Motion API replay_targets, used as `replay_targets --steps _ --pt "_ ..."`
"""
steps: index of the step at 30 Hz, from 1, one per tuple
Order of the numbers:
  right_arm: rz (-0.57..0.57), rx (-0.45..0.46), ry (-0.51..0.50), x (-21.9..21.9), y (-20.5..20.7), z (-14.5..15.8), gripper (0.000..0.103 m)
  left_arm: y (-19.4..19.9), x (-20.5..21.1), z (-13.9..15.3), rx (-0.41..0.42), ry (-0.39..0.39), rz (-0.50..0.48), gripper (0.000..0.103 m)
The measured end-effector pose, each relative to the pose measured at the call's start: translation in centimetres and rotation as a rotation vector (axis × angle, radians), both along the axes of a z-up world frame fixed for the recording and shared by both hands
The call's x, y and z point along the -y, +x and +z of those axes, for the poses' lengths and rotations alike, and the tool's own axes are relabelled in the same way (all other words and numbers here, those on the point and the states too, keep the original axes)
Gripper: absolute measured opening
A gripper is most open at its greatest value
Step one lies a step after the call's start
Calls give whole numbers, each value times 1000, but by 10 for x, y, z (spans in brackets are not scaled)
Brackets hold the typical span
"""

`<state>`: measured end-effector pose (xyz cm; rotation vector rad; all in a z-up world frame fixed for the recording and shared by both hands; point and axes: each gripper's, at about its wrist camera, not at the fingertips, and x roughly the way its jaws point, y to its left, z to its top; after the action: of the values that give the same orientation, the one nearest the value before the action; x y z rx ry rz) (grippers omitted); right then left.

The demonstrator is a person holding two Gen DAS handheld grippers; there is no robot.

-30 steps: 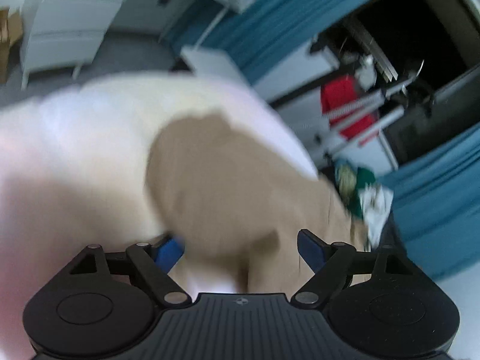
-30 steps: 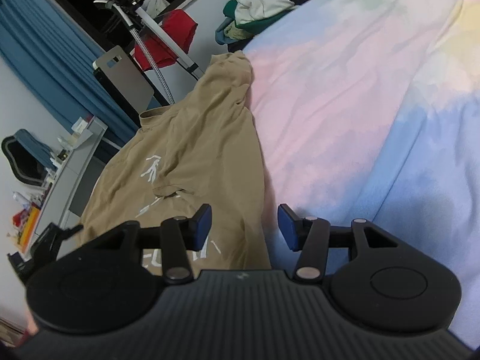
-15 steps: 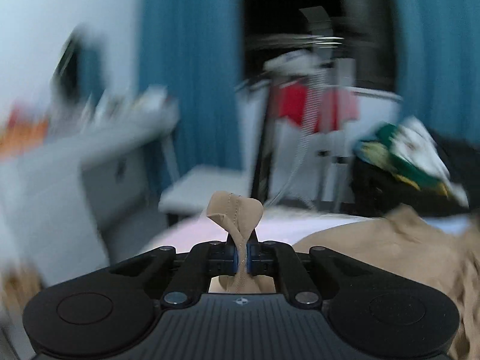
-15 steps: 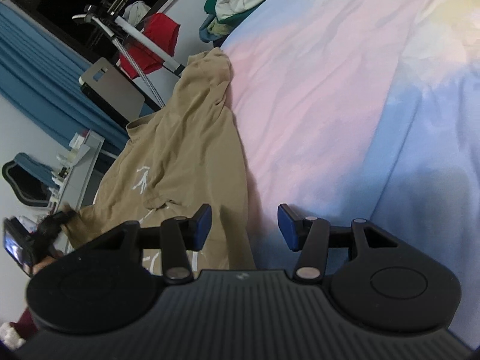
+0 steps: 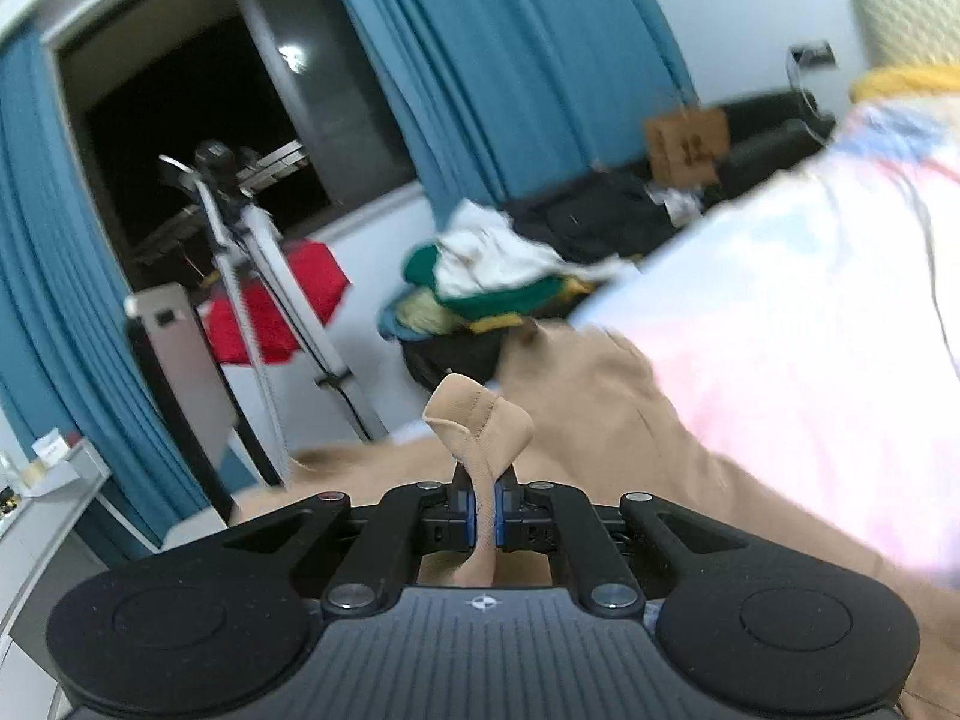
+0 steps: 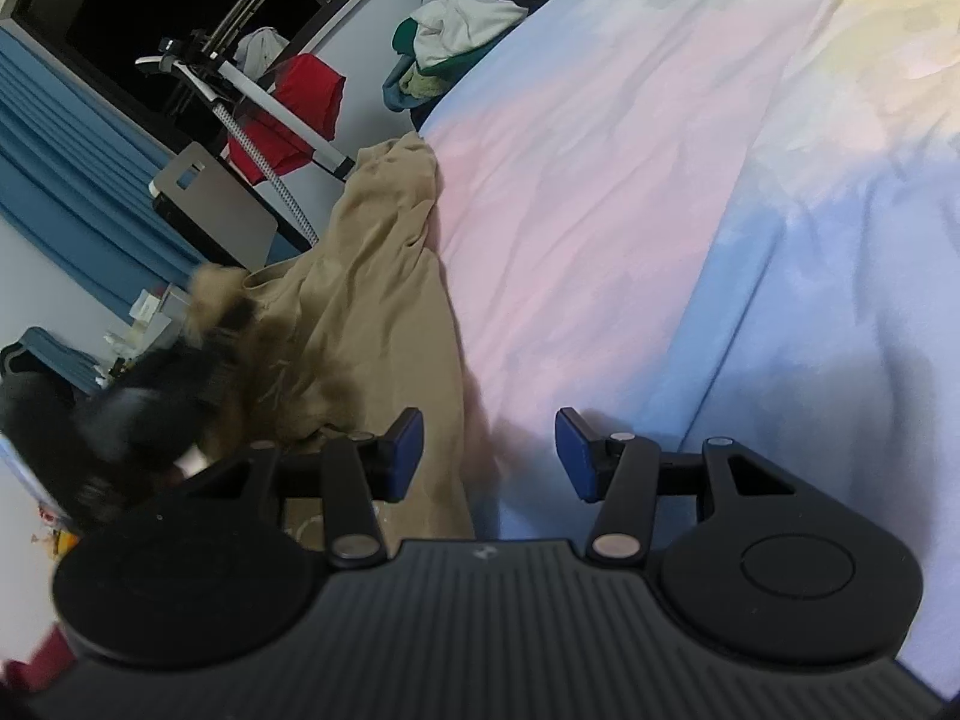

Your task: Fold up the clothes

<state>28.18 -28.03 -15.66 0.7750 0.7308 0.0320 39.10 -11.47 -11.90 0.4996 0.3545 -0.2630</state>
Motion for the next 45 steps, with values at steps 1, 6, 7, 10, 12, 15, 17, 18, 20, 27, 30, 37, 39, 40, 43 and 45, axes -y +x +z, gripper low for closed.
replay_targets --steps 1,6,7,10,12,15,17,18,20,27,30,37,39,40,43,45 --pt "0 1 -2 0 0 -1 52 0 0 -5 -16 -4 2 12" --pt "12 2 -11 0 3 -4 52 2 -1 -33 -98 -23 11 72" --pt "13 7 -12 0 4 -3 52 -1 -4 -33 -105 -28 8 76" --pt "20 24 -24 -2 5 -1 52 -34 -27 -21 -129 -58 38 79" --pt "24 34 -32 -3 5 1 52 -59 -44 -14 -148 -81 64 82" --pt "34 57 -35 -6 4 4 52 -96 -68 -2 -177 -114 102 84" --pt "44 76 -49 -9 4 8 52 -120 -84 6 -196 -136 128 85" --pt "48 86 -56 -10 3 9 52 -133 -92 10 -205 -147 141 85" --pt "59 112 -63 -13 1 12 52 -157 -108 18 -224 -169 166 85" --pt "154 178 -93 -36 -14 25 52 -250 -149 52 -203 -245 315 85" --pt "208 205 -161 -52 -30 32 52 -265 -168 69 -227 -365 295 85" --pt "288 240 -220 -79 -41 53 52 -277 -192 82 -200 -445 244 89" --pt "302 240 -234 -87 -37 59 52 -275 -202 76 -216 -478 243 89" --pt "313 235 -255 -95 -27 63 52 -274 -207 73 -225 -494 243 89" --pt "362 224 -276 -125 9 69 51 -265 -219 62 -246 -521 260 89" --pt "393 210 -274 -147 40 68 51 -258 -227 54 -259 -544 277 89"
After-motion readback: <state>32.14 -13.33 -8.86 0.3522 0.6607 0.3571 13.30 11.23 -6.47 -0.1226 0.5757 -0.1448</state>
